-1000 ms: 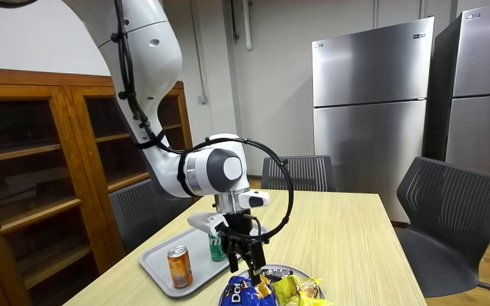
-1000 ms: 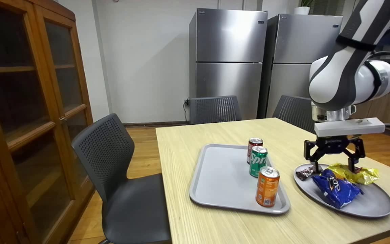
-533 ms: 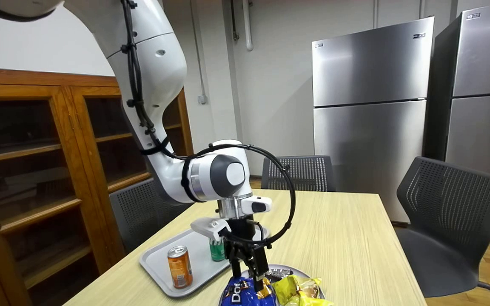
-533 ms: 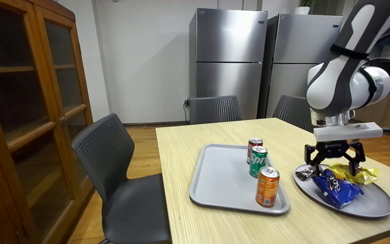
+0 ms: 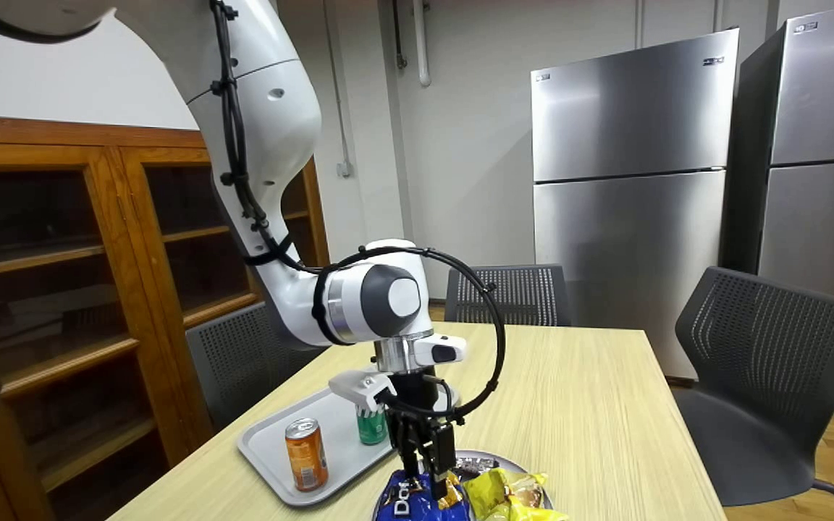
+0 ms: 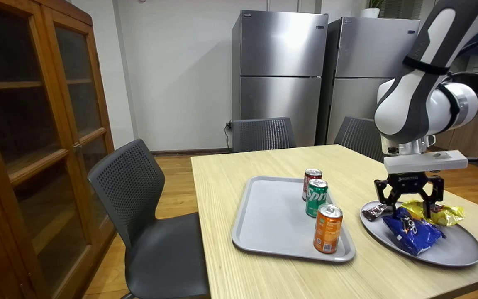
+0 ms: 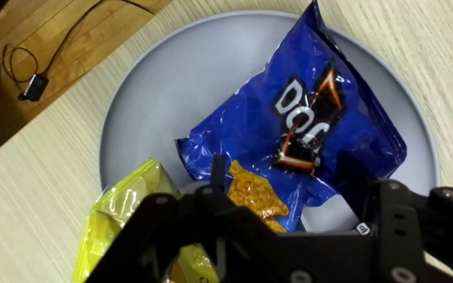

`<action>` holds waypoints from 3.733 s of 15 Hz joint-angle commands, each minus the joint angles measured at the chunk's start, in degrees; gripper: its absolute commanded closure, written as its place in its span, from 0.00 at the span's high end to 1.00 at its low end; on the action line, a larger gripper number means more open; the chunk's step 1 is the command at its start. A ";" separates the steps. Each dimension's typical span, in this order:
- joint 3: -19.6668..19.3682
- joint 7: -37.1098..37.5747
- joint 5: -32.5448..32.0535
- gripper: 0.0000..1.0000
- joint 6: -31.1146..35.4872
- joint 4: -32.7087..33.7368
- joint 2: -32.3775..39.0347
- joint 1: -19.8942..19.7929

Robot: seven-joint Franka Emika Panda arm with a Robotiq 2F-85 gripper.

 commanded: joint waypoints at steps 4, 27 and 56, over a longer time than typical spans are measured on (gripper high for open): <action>-1.04 0.02 0.88 0.18 -0.18 0.79 0.37 1.32; 2.94 2.94 -9.50 0.00 -19.43 -1.50 -17.87 4.99; 26.95 5.59 -5.13 0.00 -18.49 -0.33 -19.76 17.24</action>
